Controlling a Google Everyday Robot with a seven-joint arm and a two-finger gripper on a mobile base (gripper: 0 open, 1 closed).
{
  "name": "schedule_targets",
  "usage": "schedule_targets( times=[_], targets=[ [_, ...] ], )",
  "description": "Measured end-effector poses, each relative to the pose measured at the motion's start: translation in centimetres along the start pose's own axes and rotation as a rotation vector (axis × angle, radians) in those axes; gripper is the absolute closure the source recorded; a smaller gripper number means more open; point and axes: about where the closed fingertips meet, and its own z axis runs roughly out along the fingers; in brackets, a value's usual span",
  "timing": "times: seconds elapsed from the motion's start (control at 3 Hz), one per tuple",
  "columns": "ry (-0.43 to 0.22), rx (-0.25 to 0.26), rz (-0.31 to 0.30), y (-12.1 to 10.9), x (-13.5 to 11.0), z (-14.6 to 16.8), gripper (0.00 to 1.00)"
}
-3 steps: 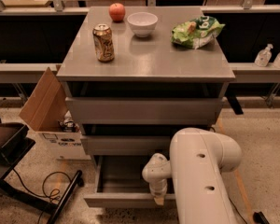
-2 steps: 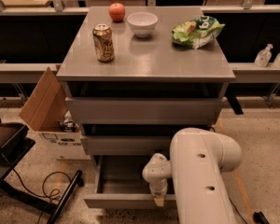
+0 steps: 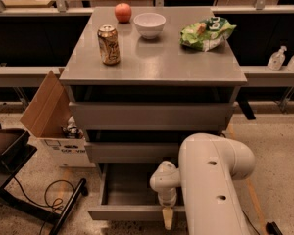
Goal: Open bottom drawer
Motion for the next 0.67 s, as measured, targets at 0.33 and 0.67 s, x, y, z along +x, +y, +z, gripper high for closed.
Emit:
schedule_targets(
  times=[0.33,0.67],
  targets=[
    [0.023,0.037,0.016,0.1,1.7,-2.9,0.18],
    [0.038,0.116,0.042,0.3,3.6,-7.3,0.41]
  ],
)
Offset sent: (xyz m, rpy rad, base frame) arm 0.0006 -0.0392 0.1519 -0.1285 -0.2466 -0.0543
